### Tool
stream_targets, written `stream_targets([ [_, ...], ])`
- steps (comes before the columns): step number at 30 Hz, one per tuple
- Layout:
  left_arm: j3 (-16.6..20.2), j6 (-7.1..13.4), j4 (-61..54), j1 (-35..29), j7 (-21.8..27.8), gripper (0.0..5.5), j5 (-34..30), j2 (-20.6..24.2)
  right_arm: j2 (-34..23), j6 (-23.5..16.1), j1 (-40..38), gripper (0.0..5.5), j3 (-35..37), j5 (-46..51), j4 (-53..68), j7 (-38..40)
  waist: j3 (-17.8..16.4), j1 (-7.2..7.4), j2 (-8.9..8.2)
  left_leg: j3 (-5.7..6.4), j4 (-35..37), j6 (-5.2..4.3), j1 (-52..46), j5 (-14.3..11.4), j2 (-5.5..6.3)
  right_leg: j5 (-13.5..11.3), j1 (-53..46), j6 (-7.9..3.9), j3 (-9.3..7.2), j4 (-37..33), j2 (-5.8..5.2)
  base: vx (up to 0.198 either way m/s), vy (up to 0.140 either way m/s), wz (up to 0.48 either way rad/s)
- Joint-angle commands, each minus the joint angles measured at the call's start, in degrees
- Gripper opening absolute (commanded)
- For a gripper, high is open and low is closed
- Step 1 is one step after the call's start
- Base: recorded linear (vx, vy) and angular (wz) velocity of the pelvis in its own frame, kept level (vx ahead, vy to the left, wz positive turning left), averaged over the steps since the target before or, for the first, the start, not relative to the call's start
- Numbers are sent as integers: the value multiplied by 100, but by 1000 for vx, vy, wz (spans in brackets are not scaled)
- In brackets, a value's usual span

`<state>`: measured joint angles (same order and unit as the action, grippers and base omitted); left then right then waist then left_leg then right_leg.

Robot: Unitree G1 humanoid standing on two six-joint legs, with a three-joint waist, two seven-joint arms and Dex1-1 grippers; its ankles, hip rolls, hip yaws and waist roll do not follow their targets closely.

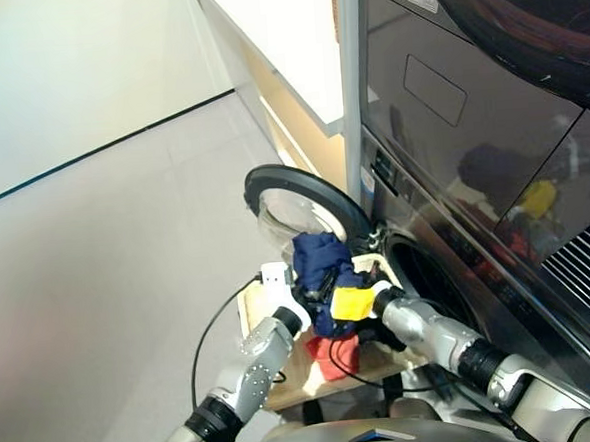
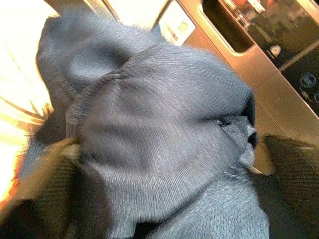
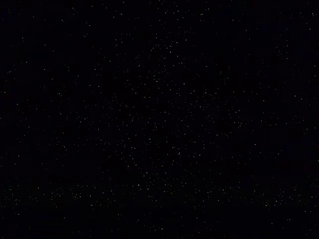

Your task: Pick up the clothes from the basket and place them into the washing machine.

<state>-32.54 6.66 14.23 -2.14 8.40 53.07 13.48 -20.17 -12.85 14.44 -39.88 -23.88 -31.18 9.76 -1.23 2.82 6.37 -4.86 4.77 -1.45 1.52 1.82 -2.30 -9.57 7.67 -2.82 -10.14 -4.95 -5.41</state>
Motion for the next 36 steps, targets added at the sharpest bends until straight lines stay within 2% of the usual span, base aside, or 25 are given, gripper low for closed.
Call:
stream_targets([
  [1,221,563,-389,-75,-64,550,288,-205,591,-243,218,0,342,774,-179,368,20,-147,-265,-145,23,-107,129,108,227,432,-458,-411,-14,-5,56,0,0,0],
  [6,814,912,-424,161,-369,550,569,-364,817,-322,-116,0,625,1708,-244,475,-5,-164,-267,-154,23,-106,115,117,222,420,-459,-398,-9,-5,52,0,0,0],
  [9,1051,1022,-367,256,-451,550,496,-370,843,-339,-234,0,714,1945,-292,467,-15,-174,-250,-163,23,-108,123,118,223,419,-450,-394,-13,-5,46,0,0,0],
  [13,1366,1204,-338,347,-567,550,318,-398,930,-373,-346,0,962,2353,-465,557,-33,-185,-218,-153,23,-109,153,125,232,409,-418,-395,-20,-5,33,0,0,0],
  [17,1674,1484,-205,398,-873,550,47,-492,1029,-413,-427,0,1206,2735,-636,701,-66,-208,-200,-161,23,-113,188,137,239,388,-371,-394,-18,-5,22,0,0,0],
  [20,1862,1621,50,410,-1121,550,-275,-519,1032,-467,-449,0,1413,3001,-741,808,-126,-217,-169,-153,23,-113,255,150,246,364,-301,-398,-18,-5,7,0,0,0],
  [21,1861,1621,50,408,-1122,550,-276,-520,1031,-468,-448,0,1414,3001,-742,808,-127,-217,-168,-153,23,-113,256,150,246,364,-301,-398,-18,-5,7,-60,25,-9],
  [26,2012,1754,905,217,-1542,550,-1136,-441,1141,-719,-255,0,1971,4043,-953,1026,-409,-215,-51,-169,23,-91,565,230,278,263,72,-394,18,58,-20,-97,32,-1],
  [29,1992,1789,1450,12,-1638,550,-1241,-453,1156,-896,35,0,2141,4438,-1006,1146,-711,-235,-28,-197,-83,-41,858,298,291,253,431,-367,86,245,-33,-156,29,-65],
  [32,1908,1775,2076,-338,-1631,550,-1307,-441,1209,-1080,446,0,2312,4745,-1078,1324,-1057,-236,-103,-241,-760,26,1504,134,275,287,981,-294,177,666,-81,-170,-7,-84],
  [36,1807,1816,2590,-651,-1795,550,-1689,-384,1231,-1291,823,0,2478,5004,-1155,1431,-1247,-261,-127,-243,-1354,82,2304,-35,254,389,1750,-207,241,1148,-103,-103,-6,-12],
])
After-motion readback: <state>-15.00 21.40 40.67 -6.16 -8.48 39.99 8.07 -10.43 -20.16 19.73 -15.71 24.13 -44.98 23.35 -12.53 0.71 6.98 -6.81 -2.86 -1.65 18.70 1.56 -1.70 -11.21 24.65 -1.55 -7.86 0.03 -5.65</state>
